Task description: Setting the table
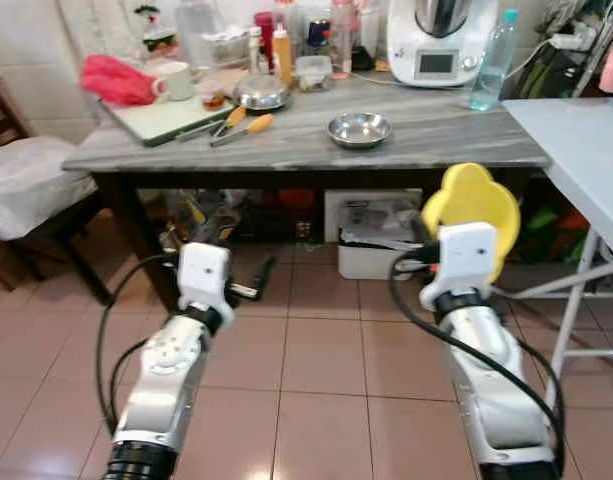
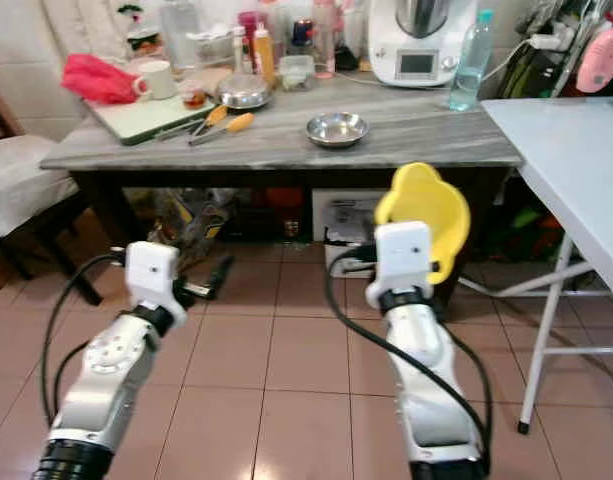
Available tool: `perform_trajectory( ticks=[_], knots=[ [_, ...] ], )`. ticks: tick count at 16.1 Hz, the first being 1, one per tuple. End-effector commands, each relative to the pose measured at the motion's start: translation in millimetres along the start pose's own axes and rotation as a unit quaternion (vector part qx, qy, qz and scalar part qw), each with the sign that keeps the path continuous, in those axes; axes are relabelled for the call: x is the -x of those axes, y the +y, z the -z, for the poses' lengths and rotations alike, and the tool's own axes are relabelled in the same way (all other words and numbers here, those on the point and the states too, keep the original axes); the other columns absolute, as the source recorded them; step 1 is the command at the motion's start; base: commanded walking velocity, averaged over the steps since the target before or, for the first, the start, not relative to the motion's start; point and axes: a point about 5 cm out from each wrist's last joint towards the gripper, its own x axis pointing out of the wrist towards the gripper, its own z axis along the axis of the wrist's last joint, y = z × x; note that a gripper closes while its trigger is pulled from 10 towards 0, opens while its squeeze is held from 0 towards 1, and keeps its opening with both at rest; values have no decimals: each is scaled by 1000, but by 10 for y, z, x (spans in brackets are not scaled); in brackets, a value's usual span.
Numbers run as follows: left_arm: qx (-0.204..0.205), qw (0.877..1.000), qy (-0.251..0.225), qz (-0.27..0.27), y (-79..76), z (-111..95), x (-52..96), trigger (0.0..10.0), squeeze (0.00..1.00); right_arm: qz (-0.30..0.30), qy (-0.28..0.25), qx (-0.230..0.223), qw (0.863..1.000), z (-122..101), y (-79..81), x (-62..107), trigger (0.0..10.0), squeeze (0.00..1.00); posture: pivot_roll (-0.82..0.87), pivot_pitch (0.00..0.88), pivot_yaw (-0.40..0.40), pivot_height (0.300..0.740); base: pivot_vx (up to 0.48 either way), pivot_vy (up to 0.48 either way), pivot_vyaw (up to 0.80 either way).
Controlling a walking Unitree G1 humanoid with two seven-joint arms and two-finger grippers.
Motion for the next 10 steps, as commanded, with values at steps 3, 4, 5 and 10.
perform_trajectory(
  ticks=[3, 4, 5, 10],
  knots=[
    [1, 1000, -3, 8, -46, -31, -12, 10000, 0, 14, -2, 2, 1000, -16, -86, 8, 10000, 0, 0, 33, 53, 740, 356, 0, 0],
    [1, 1000, -3, 9, -47, -30, -10, 10000, 0, 14, 0, 1, 1000, -9, -76, 13, 10000, 0, 0, 35, 55, 740, 352, 0, -800],
    [1, 1000, -2, 10, -48, -26, -9, 10000, 0, 13, 1, 0, 1000, -3, -69, 16, 10000, 0, 0, 34, 55, 740, 352, 0, -800],
    [3, 1000, 0, 12, -60, -22, -6, 10000, 0, 14, -1, 2, 1000, -7, -76, 15, 10000, 0, 0, 37, 55, 740, 355, 0, -447]
  ],
)
